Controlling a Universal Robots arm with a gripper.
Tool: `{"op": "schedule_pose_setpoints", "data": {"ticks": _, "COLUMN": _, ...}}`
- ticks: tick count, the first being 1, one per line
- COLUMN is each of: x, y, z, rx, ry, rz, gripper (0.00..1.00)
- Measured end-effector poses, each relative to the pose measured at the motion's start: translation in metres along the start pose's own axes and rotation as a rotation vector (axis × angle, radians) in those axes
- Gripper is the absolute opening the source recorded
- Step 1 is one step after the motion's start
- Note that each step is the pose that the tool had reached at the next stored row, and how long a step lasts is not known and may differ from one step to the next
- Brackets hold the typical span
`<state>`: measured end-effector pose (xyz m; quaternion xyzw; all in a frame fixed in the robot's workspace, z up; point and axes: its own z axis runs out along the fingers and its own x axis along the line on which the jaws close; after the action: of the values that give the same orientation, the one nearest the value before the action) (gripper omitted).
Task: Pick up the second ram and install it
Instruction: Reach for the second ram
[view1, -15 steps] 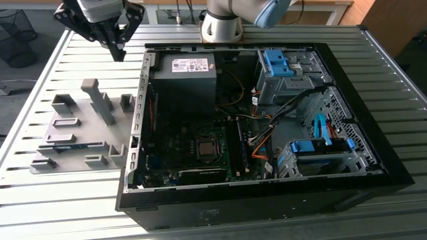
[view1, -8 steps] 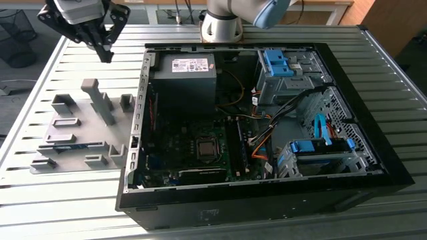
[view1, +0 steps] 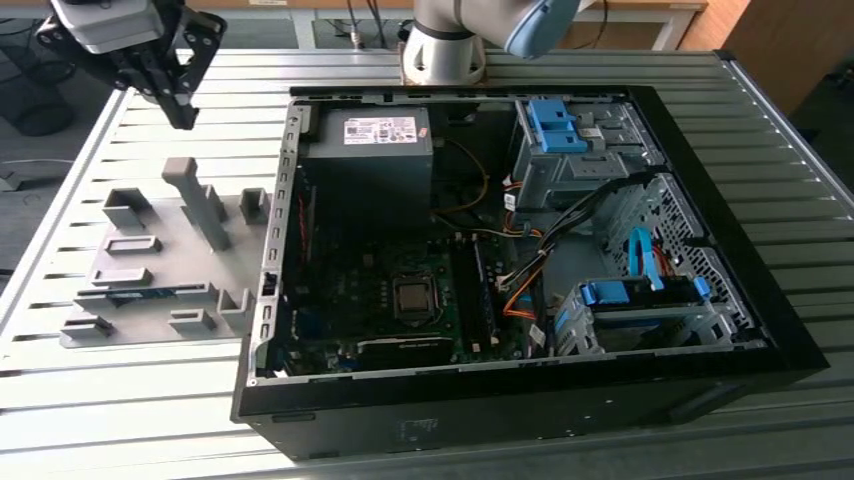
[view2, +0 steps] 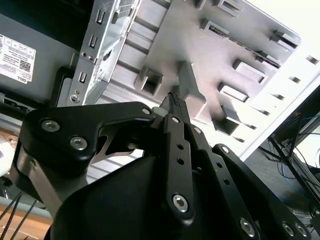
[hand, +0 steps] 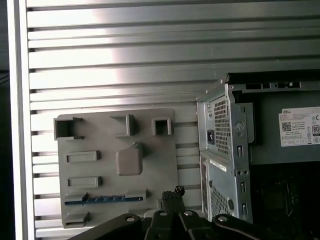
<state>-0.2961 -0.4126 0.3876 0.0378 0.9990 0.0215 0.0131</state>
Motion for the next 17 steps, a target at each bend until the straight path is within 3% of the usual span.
{"op": "schedule_pose_setpoints", "data": {"ticks": 9, "x": 0.0197, "y": -0.0151, "z": 0.0009, "rx": 0.0001, "ry": 0.0, "rz": 0.0, "gripper": 0.11}}
{"op": "schedule_pose_setpoints", "data": {"ticks": 17, "x": 0.0534, "y": -0.0205, "z": 0.0009, "rx": 0.0, "ry": 0.0001, "rz": 0.0, "gripper": 0.11}}
